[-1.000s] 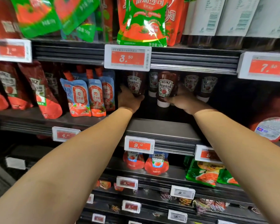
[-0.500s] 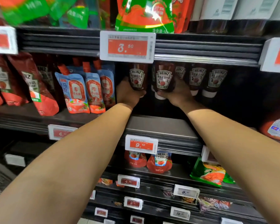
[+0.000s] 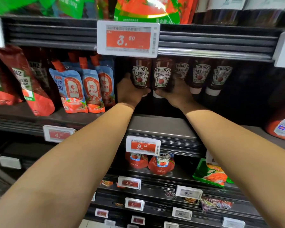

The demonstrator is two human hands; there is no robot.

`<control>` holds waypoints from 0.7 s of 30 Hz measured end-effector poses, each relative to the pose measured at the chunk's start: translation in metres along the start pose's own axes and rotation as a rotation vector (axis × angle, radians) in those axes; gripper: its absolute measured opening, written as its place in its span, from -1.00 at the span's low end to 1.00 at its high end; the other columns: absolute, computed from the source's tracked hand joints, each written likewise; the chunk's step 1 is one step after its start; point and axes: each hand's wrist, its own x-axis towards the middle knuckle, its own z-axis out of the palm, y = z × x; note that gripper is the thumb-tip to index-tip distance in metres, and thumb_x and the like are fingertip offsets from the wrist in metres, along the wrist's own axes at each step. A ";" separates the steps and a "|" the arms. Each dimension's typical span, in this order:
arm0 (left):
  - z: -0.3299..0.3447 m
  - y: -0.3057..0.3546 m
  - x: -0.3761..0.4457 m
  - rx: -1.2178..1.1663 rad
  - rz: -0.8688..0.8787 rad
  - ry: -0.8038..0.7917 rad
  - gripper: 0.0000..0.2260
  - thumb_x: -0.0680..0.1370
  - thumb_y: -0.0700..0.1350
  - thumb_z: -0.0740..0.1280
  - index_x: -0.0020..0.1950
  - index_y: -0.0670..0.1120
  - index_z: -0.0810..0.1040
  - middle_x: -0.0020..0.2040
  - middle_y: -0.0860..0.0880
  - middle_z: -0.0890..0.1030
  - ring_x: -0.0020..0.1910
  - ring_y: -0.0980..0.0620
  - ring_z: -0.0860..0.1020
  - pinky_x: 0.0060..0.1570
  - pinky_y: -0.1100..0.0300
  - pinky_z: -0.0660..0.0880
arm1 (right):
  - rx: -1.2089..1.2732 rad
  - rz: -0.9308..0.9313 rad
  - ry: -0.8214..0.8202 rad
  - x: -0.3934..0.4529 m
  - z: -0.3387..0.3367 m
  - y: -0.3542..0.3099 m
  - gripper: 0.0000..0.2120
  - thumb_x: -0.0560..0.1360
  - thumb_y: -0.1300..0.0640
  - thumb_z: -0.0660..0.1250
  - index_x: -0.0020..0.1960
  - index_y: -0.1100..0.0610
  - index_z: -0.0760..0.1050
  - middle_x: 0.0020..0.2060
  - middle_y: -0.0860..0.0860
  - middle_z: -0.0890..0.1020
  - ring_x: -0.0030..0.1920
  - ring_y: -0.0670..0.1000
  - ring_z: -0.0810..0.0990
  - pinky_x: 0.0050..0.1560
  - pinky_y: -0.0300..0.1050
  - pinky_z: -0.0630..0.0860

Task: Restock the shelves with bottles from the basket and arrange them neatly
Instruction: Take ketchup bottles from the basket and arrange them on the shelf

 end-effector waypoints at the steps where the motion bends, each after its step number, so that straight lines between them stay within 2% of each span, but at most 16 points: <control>1: 0.000 0.001 0.000 0.000 -0.004 -0.005 -0.28 0.26 -0.03 0.68 0.35 -0.16 0.52 0.25 -0.10 0.65 0.24 -0.07 0.61 0.09 0.27 0.44 | -0.008 -0.004 0.007 -0.001 0.000 -0.001 -0.30 0.38 0.04 0.62 0.44 0.09 0.44 0.30 0.03 0.62 0.30 0.00 0.57 0.23 -0.25 0.40; 5: -0.001 0.002 -0.002 -0.002 -0.023 -0.011 -0.28 0.27 -0.04 0.67 0.36 -0.16 0.50 0.26 -0.11 0.65 0.25 -0.08 0.60 0.06 0.30 0.41 | -0.016 -0.016 -0.016 -0.004 0.000 -0.004 -0.27 0.39 0.02 0.60 0.48 0.08 0.39 0.34 0.03 0.60 0.34 0.02 0.54 0.31 -0.19 0.41; 9: -0.001 0.003 -0.002 0.010 -0.055 -0.024 -0.23 0.30 -0.01 0.65 0.41 -0.17 0.42 0.31 -0.14 0.60 0.30 -0.14 0.57 0.17 0.17 0.46 | 0.026 0.033 -0.057 -0.008 -0.006 -0.006 -0.23 0.37 0.00 0.62 0.48 0.04 0.38 0.31 -0.01 0.62 0.30 -0.07 0.58 0.35 -0.13 0.48; 12: -0.004 0.002 -0.007 0.031 -0.068 -0.060 -0.23 0.38 -0.01 0.58 0.48 -0.16 0.31 0.35 -0.17 0.56 0.33 -0.21 0.53 0.18 0.14 0.44 | 0.039 0.049 -0.014 -0.015 -0.011 -0.009 -0.34 0.42 -0.06 0.58 0.44 0.02 0.44 0.26 -0.06 0.65 0.14 -0.30 0.59 0.26 -0.30 0.50; 14: -0.009 0.001 -0.014 0.083 -0.074 -0.092 -0.26 0.44 -0.02 0.52 0.52 -0.15 0.25 0.37 -0.20 0.52 0.35 -0.24 0.49 0.24 0.08 0.44 | 0.017 0.092 0.019 -0.020 -0.016 -0.011 -0.39 0.46 -0.15 0.51 0.44 0.00 0.45 0.21 -0.06 0.67 0.16 -0.20 0.62 0.28 -0.22 0.50; 16: -0.014 0.000 -0.019 0.109 -0.072 -0.137 -0.36 0.49 -0.03 0.47 0.47 -0.16 0.29 0.35 -0.19 0.53 0.34 -0.24 0.50 0.20 0.10 0.42 | -0.005 0.176 0.055 -0.029 -0.023 -0.011 -0.42 0.49 -0.20 0.47 0.43 -0.02 0.45 0.15 -0.06 0.68 0.17 -0.09 0.63 0.25 -0.18 0.48; 19: -0.021 -0.003 -0.020 0.128 -0.038 -0.233 -0.55 0.53 -0.02 0.44 0.33 -0.16 0.43 0.27 -0.16 0.59 0.27 -0.21 0.55 0.13 0.14 0.42 | -0.057 0.267 0.145 -0.044 -0.037 -0.005 -0.68 0.49 -0.16 0.46 0.16 -0.05 0.54 0.08 -0.09 0.65 0.17 0.01 0.62 0.21 -0.14 0.48; 21: -0.024 -0.006 -0.019 0.131 -0.009 -0.276 -0.61 0.53 -0.03 0.44 0.29 -0.17 0.49 0.25 -0.16 0.61 0.25 -0.20 0.56 0.17 0.11 0.45 | -0.081 0.320 0.190 -0.056 -0.049 -0.002 -0.75 0.49 -0.08 0.48 0.10 -0.04 0.55 0.12 -0.02 0.67 0.22 0.08 0.61 0.32 -0.04 0.48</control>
